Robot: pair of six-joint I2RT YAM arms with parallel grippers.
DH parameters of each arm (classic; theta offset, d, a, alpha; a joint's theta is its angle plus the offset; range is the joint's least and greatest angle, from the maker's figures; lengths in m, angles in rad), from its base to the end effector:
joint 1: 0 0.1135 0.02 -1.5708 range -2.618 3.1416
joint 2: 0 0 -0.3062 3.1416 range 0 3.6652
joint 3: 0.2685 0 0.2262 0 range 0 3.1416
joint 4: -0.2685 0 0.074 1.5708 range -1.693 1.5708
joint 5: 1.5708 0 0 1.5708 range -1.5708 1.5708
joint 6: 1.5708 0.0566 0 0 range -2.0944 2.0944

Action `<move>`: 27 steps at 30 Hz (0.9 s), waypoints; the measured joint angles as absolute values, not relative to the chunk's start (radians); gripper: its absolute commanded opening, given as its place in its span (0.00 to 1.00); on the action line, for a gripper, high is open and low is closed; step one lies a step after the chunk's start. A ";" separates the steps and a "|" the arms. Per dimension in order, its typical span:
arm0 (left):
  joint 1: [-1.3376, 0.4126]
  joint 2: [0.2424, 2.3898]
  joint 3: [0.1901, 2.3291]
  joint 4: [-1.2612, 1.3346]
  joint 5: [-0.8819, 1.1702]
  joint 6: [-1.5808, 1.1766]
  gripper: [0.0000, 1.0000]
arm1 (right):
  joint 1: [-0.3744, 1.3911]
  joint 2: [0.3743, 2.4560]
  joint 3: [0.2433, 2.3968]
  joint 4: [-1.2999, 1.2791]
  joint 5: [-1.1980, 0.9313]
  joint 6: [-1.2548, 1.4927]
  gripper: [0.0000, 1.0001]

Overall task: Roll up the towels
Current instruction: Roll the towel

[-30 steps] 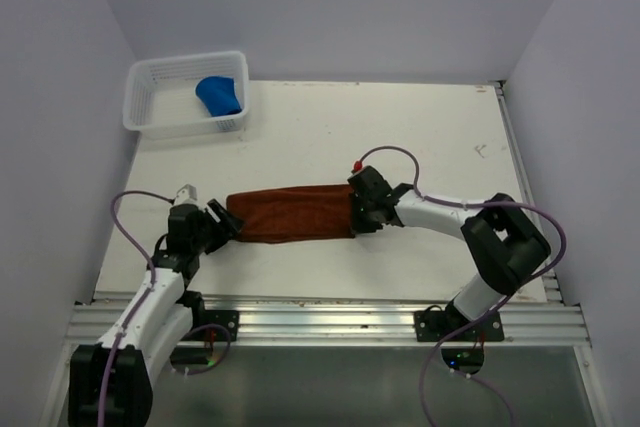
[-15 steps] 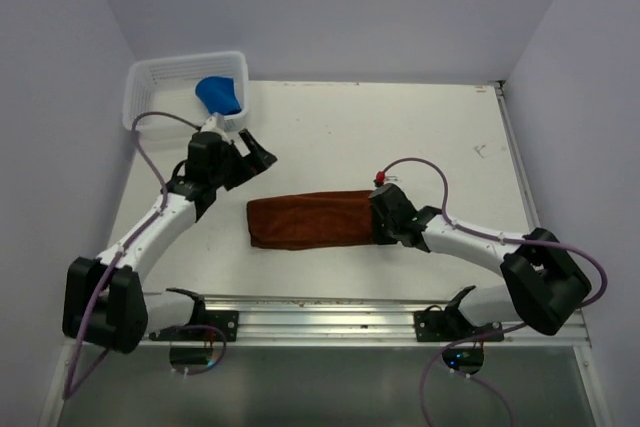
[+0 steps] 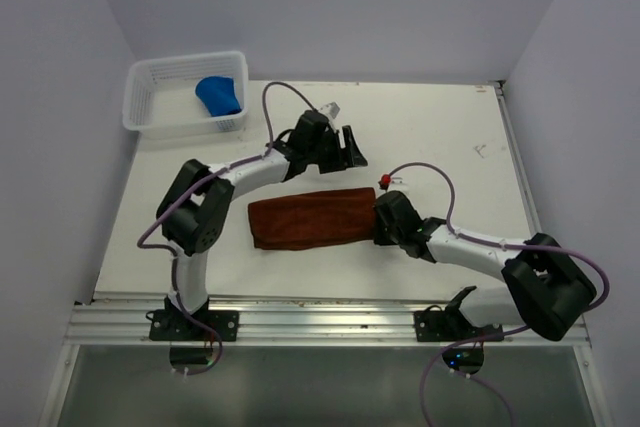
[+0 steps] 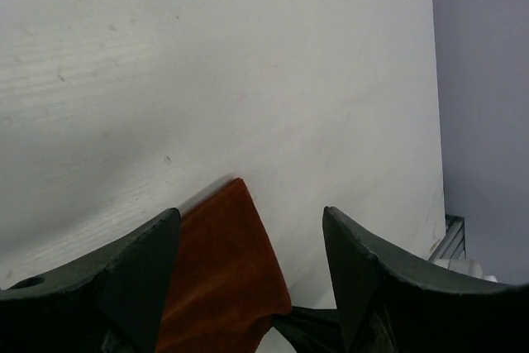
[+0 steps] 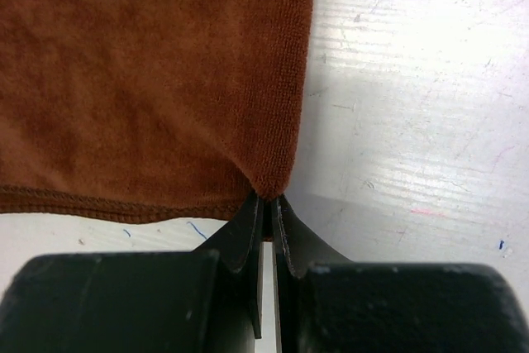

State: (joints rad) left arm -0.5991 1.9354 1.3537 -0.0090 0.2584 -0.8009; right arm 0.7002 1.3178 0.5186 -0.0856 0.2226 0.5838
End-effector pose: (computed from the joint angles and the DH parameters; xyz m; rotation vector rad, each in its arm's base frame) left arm 0.3645 -0.2664 0.2582 -0.0744 2.3460 -1.0374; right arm 0.1765 0.1324 0.1955 -0.0448 2.4491 0.3043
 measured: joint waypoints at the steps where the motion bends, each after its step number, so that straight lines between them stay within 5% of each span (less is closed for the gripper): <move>1: -0.614 1.956 1.364 -0.009 0.264 -0.801 0.72 | 0.700 1.318 0.513 -0.073 0.226 0.589 0.00; 27: -0.777 2.176 1.544 -0.148 0.131 -0.763 0.49 | 0.700 1.328 0.477 0.031 0.279 0.659 0.00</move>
